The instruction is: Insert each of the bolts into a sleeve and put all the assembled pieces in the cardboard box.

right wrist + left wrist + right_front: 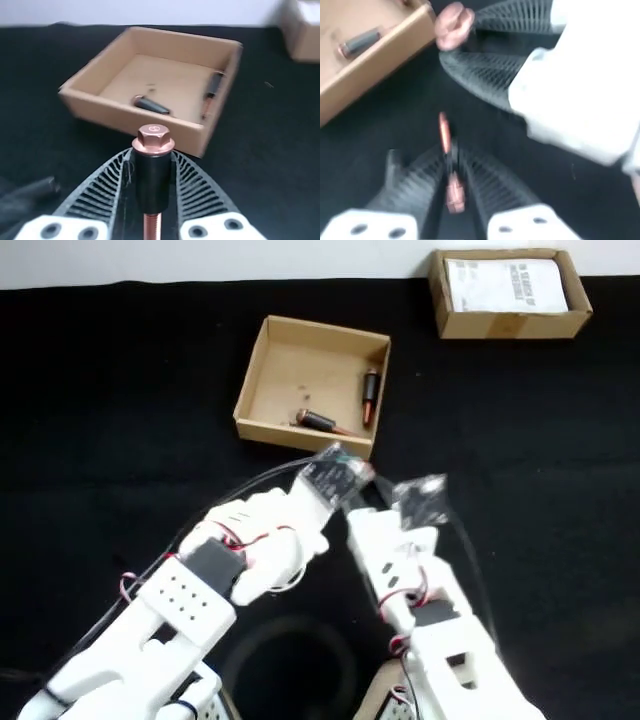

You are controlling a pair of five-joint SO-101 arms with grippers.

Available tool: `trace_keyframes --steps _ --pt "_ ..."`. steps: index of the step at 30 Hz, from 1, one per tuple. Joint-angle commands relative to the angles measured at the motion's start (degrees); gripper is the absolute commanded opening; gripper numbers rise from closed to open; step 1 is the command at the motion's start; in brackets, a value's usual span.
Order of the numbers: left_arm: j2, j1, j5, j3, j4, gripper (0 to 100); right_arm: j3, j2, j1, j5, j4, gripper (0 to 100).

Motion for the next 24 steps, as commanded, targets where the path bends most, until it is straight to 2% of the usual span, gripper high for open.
trace_keyframes --steps 1,7,10,14,19,24 --pt "-8.3 -2.5 -1.1 -0.7 1.0 1 -13.7 2.9 2.9 -6.0 10.9 0.8" --pt "-18.8 -11.1 -1.0 3.3 0.8 1 -34.2 17.2 2.9 -5.3 18.2 0.8" --pt "-23.7 -15.2 -0.9 9.4 0.4 1 -46.5 25.5 2.8 -1.1 24.0 0.8" --pt "-30.5 -18.2 -0.5 22.7 -6.9 1 -64.3 38.8 2.7 6.1 31.5 0.8" --pt "-40.7 -18.7 10.5 42.9 -22.9 1 -87.7 55.6 2.7 17.8 41.4 0.8" --pt "-44.4 -23.2 28.9 42.8 -26.0 1 -107.6 70.8 2.6 30.2 50.4 0.8"
